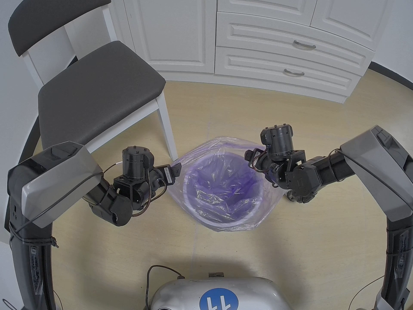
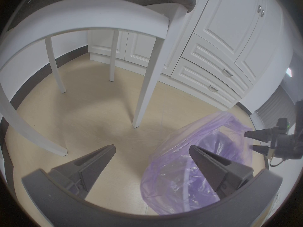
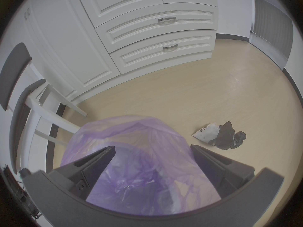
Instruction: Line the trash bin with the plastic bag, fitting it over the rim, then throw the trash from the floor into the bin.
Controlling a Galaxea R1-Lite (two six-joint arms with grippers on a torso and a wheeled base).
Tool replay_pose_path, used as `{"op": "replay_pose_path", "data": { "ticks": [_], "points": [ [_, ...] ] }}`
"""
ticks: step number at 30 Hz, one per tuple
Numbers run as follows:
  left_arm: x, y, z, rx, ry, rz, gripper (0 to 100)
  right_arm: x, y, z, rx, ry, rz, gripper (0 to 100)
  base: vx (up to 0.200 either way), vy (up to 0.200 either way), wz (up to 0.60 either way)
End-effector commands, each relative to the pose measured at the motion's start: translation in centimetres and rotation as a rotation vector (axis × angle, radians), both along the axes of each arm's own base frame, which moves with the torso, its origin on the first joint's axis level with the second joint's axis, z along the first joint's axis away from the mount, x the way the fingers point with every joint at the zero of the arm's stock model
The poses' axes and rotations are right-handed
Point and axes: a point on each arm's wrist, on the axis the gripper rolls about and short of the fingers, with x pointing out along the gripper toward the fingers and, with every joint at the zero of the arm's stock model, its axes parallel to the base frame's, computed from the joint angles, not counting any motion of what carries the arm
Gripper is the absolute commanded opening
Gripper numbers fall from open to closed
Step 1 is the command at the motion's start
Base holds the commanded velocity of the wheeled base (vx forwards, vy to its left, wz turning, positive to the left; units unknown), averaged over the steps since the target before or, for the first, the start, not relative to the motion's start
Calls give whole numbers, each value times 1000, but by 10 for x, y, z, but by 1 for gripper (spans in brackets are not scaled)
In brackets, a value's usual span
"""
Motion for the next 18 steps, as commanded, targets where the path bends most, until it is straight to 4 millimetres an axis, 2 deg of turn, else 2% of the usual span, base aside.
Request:
{"op": "replay_pose_path", "data": {
  "ticks": [1,9,13,18],
  "points": [
    [-7,1,11,-15,-13,-16,100,13,-6,-10,-1,6,-26,100,0,0,0],
    [-26,0,7,-7,24,-113,100,15,-17,-1,-3,-14,-55,100,0,0,0],
    [-32,6,-3,82,55,-142,100,-2,-37,6,-102,25,-19,100,0,0,0],
    [-40,11,-13,175,73,-183,100,-5,-38,0,-135,49,3,100,0,0,0]
  ]
}}
